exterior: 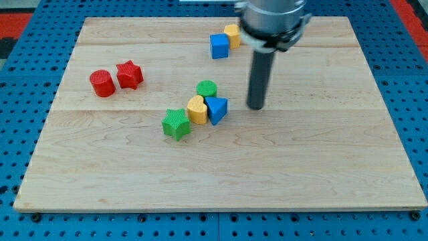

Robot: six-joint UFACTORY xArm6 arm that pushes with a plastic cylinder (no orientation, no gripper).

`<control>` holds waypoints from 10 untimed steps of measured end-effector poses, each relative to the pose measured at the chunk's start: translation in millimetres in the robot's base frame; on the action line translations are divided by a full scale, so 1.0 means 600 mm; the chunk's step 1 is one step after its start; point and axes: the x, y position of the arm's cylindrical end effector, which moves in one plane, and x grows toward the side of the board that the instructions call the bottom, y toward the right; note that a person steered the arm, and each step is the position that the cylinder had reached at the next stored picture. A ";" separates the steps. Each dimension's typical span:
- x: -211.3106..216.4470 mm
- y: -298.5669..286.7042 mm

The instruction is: Move the green star closer to the green circle

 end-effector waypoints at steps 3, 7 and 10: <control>-0.090 -0.276; -0.069 0.135; 0.053 0.102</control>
